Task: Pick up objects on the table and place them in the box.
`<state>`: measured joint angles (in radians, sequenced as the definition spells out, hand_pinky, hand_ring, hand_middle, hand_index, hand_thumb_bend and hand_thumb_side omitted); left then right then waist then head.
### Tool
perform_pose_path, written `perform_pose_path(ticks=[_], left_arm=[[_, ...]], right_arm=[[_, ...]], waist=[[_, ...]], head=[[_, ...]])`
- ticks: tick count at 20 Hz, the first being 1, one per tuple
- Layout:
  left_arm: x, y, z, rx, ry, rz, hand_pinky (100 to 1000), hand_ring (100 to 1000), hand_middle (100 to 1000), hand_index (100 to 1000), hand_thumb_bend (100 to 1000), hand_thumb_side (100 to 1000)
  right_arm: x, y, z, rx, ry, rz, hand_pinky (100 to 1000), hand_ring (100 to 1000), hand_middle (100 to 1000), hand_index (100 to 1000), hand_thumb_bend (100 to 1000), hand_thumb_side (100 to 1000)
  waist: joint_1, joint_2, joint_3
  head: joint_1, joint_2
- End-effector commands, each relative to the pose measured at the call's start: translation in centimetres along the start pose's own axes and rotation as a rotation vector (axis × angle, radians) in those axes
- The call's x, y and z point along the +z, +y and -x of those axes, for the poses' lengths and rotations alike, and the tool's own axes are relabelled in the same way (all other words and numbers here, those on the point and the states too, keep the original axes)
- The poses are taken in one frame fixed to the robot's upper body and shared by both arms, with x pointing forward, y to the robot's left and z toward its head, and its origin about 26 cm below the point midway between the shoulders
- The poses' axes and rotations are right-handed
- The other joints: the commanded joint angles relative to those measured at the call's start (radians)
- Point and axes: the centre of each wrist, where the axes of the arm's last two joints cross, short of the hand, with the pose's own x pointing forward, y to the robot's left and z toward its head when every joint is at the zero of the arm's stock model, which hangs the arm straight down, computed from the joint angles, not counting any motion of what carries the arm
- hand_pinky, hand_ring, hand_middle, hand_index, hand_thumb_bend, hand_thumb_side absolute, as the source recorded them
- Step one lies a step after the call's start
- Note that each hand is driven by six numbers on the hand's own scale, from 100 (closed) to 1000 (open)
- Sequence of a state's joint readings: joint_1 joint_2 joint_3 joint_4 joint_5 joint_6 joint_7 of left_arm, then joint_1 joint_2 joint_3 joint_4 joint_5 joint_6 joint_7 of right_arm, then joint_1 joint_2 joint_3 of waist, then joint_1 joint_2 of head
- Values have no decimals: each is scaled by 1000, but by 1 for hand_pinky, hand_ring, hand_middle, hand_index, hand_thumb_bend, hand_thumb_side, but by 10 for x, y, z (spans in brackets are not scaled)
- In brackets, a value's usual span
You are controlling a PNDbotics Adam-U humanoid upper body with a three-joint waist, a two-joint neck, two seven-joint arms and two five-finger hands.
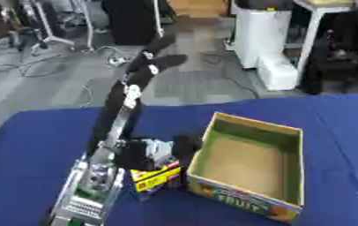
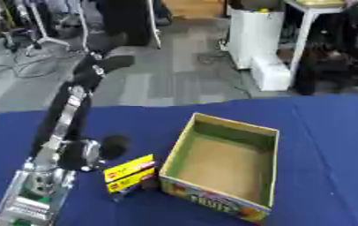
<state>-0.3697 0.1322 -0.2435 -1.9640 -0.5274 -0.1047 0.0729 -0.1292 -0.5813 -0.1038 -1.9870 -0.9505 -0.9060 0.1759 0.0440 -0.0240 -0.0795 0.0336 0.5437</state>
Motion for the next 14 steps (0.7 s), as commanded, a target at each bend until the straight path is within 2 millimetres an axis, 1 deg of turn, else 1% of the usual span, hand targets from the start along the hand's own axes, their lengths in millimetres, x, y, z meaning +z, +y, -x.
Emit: perform_pose_path(ticks=[1,5,10,14], left_arm=[[-4,6,-2,-23,-4,-7,893,839,946,858,741,911],[-4,6,-2,-35,11,3,885,833,944,866,738,909],[-4,6,-1,-24,24,2,864,822,938,869,735,905],[-2,10,7,-66,52,55,817,815,934,867,724,915]], right_arm=[[-8,0,-3,3,-8,-36,327,377,443,525,100,1000],[-8,0,-3,5,-9,-35,327,377,443,526,100,1000],[-10,-2,-5,15,-14,-13,326,377,443,526,100,1000],[-10,-3,-5,25,-11,-9,326,377,443,526,100,1000]], waist=[[-6,-7,-1],[-6,-6,-2],[-5,-8,-15],[-3,-14,-23]], head=[[-17,-9],[-4,-4],[16,1],[22,7]])
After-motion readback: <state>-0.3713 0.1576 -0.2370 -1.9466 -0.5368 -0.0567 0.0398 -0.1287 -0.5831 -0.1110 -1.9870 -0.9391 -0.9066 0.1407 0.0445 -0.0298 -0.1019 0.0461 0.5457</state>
